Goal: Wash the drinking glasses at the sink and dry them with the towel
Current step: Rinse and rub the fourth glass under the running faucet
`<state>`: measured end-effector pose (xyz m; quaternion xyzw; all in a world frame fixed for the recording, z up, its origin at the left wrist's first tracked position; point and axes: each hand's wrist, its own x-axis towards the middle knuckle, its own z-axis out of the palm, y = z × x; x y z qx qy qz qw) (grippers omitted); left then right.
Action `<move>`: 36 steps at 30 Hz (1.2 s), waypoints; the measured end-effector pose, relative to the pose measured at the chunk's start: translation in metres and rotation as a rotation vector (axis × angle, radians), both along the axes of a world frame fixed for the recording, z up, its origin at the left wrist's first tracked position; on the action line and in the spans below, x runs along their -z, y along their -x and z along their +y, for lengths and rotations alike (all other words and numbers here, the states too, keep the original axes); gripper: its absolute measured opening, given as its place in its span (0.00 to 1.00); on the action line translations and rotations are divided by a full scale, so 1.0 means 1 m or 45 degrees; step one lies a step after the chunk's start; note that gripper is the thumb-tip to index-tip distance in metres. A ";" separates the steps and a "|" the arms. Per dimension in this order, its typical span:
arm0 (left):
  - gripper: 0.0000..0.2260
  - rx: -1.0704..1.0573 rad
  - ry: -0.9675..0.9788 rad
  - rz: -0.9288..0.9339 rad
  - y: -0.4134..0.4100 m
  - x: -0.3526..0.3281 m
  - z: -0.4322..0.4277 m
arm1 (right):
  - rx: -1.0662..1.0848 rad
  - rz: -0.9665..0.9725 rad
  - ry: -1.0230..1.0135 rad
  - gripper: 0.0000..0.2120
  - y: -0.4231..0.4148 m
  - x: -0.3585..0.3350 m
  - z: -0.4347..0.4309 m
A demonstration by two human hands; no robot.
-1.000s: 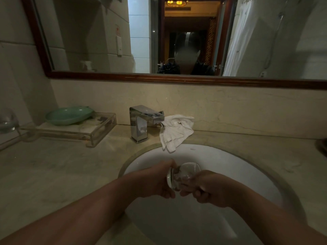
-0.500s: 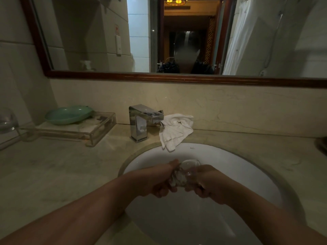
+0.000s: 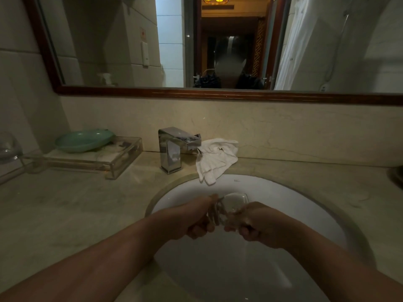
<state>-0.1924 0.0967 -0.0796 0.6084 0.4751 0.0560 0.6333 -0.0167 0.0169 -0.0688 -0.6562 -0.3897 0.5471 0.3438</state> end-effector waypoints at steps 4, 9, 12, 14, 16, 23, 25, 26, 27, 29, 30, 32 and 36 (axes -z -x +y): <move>0.32 0.036 -0.047 0.031 0.001 0.003 -0.003 | -0.036 -0.119 0.030 0.05 -0.002 0.001 -0.003; 0.34 0.133 -0.023 0.043 0.004 0.003 -0.004 | 0.001 -0.138 0.079 0.11 0.002 0.002 -0.004; 0.36 0.107 -0.015 0.048 0.005 0.003 -0.003 | -0.038 0.002 0.069 0.11 0.003 0.005 -0.001; 0.32 0.067 -0.004 -0.030 0.004 0.000 -0.004 | -0.046 0.026 0.069 0.09 0.003 0.005 0.000; 0.24 0.035 -0.001 -0.135 0.004 -0.003 -0.004 | -0.066 0.038 0.067 0.08 0.001 0.005 0.000; 0.25 0.029 0.010 -0.263 0.002 -0.007 -0.009 | -0.037 -0.114 0.061 0.15 0.001 -0.001 -0.003; 0.28 -0.033 -0.023 -0.200 0.001 -0.008 -0.009 | -0.039 -0.116 0.069 0.20 0.001 0.001 -0.002; 0.30 -0.059 -0.049 -0.171 0.001 -0.008 -0.009 | -0.029 -0.076 0.068 0.21 0.001 0.003 -0.001; 0.31 -0.082 -0.070 -0.142 0.001 -0.007 -0.008 | -0.008 -0.026 0.054 0.19 0.001 0.005 0.000; 0.33 -0.114 -0.097 -0.086 0.001 -0.004 -0.007 | 0.034 0.004 0.003 0.11 0.002 0.006 0.002; 0.34 -0.120 -0.111 -0.055 0.000 -0.003 -0.008 | 0.046 -0.026 -0.019 0.08 0.002 0.006 0.003; 0.35 -0.129 -0.128 -0.016 -0.001 -0.003 -0.009 | 0.065 -0.100 -0.044 0.07 0.002 0.004 0.002; 0.27 -0.127 -0.087 -0.071 -0.001 -0.005 -0.008 | 0.116 -0.069 -0.021 0.09 0.000 0.003 0.004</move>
